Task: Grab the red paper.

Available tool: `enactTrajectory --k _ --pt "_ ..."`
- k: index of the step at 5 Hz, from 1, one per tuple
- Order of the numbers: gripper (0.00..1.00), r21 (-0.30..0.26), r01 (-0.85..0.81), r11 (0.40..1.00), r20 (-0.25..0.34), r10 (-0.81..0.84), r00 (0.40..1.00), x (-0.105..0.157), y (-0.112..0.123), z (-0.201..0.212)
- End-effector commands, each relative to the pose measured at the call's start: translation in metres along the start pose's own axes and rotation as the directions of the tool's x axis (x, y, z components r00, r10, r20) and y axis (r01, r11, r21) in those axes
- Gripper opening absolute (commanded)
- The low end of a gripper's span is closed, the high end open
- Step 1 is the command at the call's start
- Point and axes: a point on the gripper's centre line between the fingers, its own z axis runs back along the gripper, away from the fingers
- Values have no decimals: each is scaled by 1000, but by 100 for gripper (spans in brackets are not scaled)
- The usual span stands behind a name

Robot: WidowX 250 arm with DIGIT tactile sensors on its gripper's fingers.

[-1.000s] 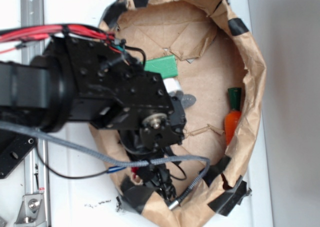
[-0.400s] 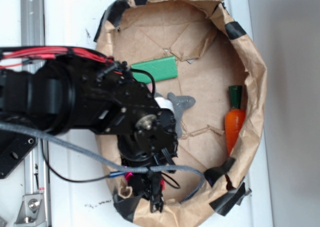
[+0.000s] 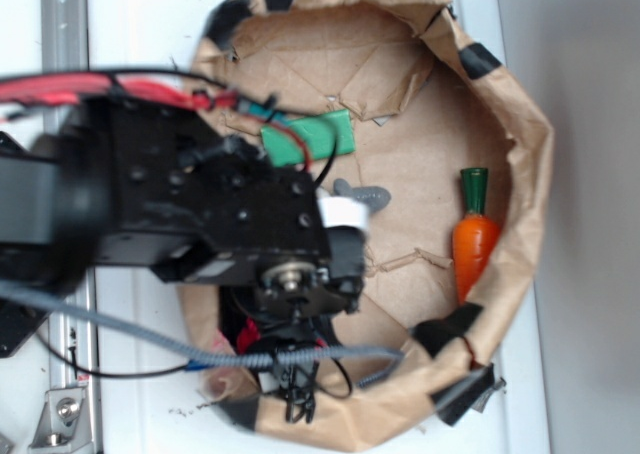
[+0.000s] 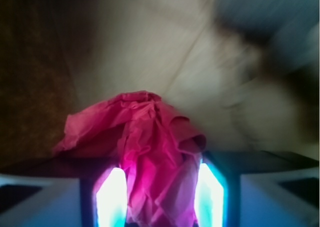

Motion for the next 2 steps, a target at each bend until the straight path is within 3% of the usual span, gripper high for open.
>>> enactTrajectory --k 1,2 --pt "0 162 -123 979 206 88 974 23 33 122" --pt "0 229 -95 969 239 38 970 24 30 135"
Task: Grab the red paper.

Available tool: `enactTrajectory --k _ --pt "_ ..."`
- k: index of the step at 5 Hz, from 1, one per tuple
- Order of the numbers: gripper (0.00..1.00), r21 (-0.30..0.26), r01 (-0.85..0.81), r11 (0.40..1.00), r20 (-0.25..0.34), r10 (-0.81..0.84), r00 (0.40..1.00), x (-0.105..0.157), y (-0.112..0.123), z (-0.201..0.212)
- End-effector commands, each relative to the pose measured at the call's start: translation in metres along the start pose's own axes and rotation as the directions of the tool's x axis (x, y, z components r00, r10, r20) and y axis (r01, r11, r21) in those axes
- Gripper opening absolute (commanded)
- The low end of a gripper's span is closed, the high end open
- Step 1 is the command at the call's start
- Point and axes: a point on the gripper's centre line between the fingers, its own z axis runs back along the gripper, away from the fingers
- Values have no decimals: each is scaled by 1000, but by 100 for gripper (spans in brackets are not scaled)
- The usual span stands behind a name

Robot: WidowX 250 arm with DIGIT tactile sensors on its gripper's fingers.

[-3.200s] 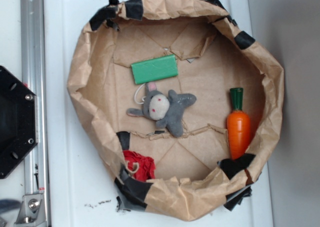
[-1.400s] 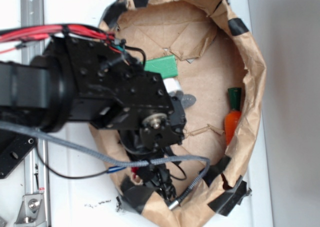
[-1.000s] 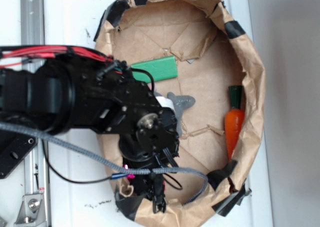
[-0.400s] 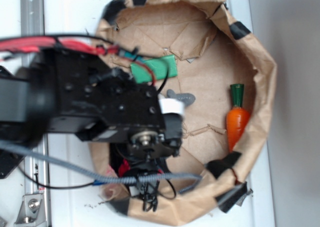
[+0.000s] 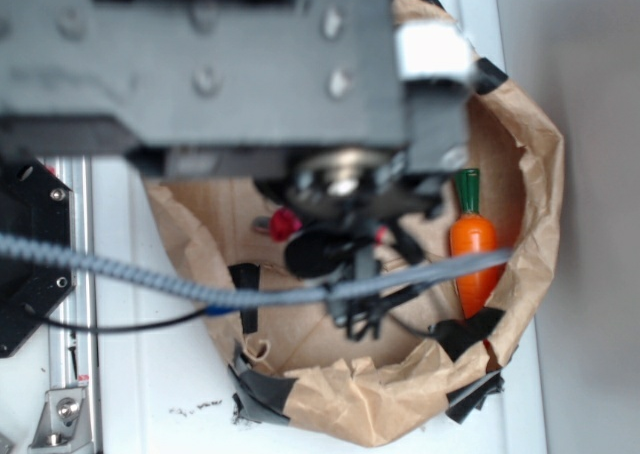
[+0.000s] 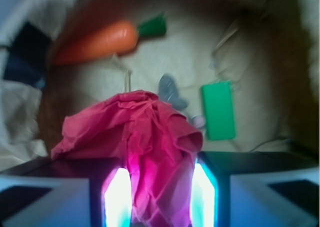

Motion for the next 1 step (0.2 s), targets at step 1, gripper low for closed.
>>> enactTrajectory --k 1 --pt "0 65 62 996 125 -70 990 -3 4 41"
